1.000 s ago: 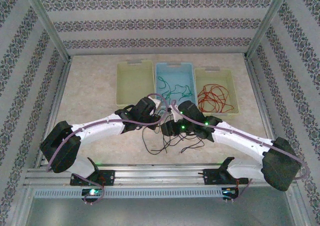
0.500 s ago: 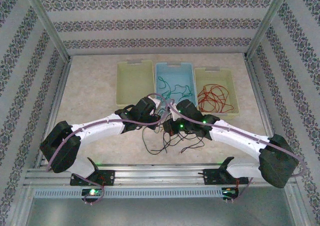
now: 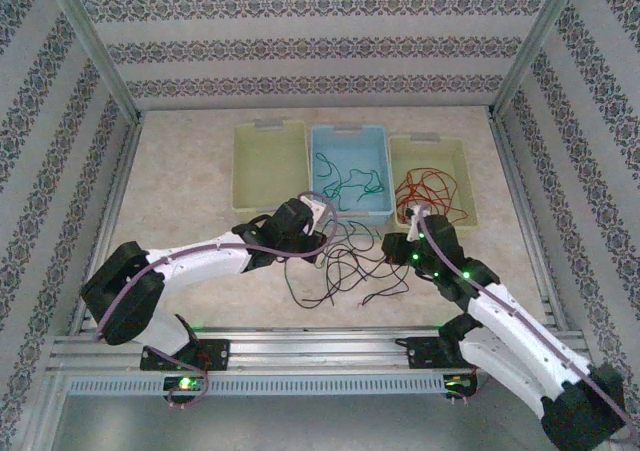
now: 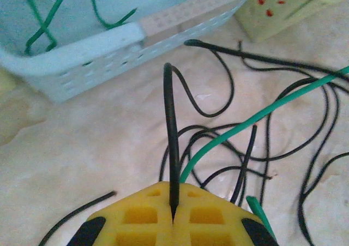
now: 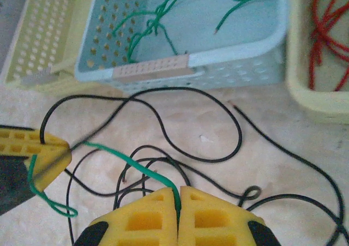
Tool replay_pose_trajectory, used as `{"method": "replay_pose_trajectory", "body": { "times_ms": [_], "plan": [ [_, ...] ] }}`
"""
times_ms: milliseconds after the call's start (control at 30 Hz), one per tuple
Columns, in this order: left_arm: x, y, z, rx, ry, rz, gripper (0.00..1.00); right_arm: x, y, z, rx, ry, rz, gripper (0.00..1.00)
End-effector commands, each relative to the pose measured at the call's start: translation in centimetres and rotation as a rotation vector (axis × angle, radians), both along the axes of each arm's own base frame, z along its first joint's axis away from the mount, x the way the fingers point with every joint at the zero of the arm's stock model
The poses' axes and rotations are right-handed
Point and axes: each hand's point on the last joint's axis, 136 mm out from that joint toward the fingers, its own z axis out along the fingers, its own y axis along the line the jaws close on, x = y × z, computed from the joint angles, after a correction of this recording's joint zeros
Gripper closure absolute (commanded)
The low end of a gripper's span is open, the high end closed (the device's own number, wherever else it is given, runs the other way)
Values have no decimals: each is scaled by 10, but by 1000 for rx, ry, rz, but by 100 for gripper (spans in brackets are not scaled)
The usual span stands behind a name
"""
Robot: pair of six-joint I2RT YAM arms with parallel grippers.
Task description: Untangle the cables
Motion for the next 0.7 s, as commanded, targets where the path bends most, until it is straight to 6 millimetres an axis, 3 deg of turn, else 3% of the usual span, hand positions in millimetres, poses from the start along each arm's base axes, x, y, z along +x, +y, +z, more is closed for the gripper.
{"method": "replay_pose_trajectory", "body": {
  "times_ms": [0, 100, 133, 167, 233, 267, 367, 667],
  "plan": [
    [-1, 23, -25, 92, 61, 57, 100, 6, -43, -9, -26, 14, -234, 100],
    [-3, 17, -22, 68, 65, 24, 98, 5, -38, -8, -26, 20, -195, 100],
    [-4, 15, -20, 62, 64, 17, 90, 5, -33, -6, -18, 14, -173, 100],
    [-4, 15, -21, 60, 66, 12, 77, 5, -29, -4, -11, 8, -151, 100],
    [-3, 15, -21, 57, 64, 11, 32, 6, -19, 5, -1, -14, -98, 100],
    [-3, 16, -22, 59, 67, 17, 24, 7, -15, 8, -4, -24, -82, 100],
    [1, 18, -21, 42, 69, 40, 18, 9, -13, 17, -30, -44, -65, 100],
    [7, 0, -4, -59, 67, -19, 22, 6, -3, 16, -74, -44, 5, 100]
  ]
}}
